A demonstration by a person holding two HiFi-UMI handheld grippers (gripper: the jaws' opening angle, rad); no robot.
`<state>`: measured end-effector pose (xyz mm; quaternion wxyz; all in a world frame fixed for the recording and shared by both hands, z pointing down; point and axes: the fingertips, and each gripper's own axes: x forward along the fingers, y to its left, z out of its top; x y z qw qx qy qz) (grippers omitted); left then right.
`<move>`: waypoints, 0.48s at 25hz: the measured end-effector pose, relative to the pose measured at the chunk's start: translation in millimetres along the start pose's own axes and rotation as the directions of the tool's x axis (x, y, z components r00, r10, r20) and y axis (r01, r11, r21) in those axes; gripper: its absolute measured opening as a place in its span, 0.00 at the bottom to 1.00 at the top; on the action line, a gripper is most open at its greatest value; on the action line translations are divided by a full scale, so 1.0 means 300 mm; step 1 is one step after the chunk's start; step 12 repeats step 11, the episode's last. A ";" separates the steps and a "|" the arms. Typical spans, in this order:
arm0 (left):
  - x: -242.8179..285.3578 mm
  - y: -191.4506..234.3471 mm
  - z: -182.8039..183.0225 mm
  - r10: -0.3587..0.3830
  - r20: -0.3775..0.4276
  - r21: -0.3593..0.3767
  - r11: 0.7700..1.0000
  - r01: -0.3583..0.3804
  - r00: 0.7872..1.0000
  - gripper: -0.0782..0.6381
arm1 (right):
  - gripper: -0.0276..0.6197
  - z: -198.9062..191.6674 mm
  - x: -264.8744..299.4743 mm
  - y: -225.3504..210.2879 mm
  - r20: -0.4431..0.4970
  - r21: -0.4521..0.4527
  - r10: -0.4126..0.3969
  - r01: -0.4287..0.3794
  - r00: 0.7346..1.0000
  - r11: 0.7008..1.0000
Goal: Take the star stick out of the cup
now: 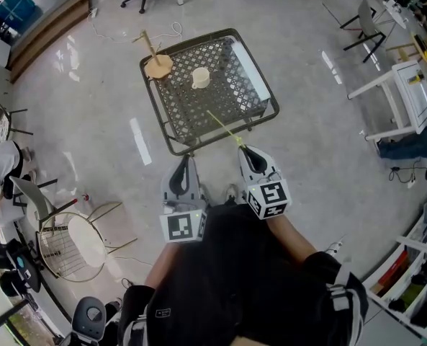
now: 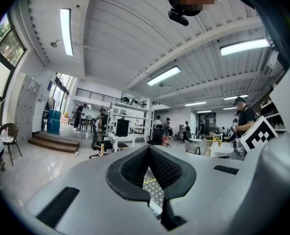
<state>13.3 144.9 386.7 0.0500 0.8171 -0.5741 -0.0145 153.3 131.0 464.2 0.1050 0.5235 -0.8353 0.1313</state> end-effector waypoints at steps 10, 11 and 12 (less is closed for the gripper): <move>0.018 0.002 -0.003 -0.010 -0.002 0.002 1.000 0.010 1.000 0.13 | 0.07 -0.002 0.016 -0.006 0.000 0.015 -0.002 0.002 1.000 1.000; 0.019 0.003 -0.001 -0.011 -0.002 0.001 1.000 0.011 1.000 0.13 | 0.07 -0.001 0.017 -0.006 0.001 0.015 -0.003 0.003 1.000 1.000; 0.019 0.003 -0.001 -0.011 -0.002 0.001 1.000 0.011 1.000 0.13 | 0.07 -0.001 0.017 -0.006 0.001 0.015 -0.003 0.003 1.000 1.000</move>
